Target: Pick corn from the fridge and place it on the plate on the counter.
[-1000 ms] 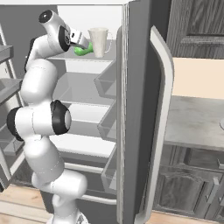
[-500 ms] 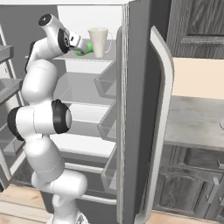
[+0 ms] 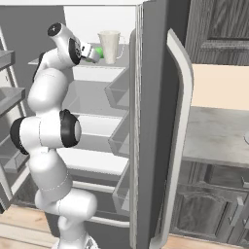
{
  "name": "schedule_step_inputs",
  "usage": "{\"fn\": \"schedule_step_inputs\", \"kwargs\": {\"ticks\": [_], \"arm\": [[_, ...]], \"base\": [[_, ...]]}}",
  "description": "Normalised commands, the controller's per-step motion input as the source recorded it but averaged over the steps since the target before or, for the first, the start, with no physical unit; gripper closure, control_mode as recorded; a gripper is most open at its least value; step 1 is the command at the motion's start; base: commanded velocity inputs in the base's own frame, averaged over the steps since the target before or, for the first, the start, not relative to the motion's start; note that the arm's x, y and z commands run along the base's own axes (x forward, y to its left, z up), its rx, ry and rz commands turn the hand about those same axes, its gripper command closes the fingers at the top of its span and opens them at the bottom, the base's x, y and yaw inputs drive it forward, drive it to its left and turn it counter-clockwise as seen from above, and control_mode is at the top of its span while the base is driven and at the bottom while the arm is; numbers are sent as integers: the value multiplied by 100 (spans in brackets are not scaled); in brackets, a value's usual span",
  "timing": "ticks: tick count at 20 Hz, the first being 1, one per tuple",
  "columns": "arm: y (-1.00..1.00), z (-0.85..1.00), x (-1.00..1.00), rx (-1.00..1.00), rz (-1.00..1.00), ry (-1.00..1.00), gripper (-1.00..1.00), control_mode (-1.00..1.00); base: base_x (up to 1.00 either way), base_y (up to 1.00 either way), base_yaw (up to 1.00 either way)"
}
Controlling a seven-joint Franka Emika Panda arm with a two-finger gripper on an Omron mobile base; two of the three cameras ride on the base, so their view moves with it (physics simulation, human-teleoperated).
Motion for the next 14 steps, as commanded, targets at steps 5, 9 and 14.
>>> {"fn": "schedule_step_inputs", "kwargs": {"ticks": [5, 9, 14], "arm": [[2, 0, 26, 0, 0, -3, -100, -100], [3, 0, 23, 0, 0, -4, -100, -100], [9, 0, 15, 0, 0, -2, 100, -100]], "base": [[0, 0, 0], [0, 0, 0], [0, 0, 0]]}}
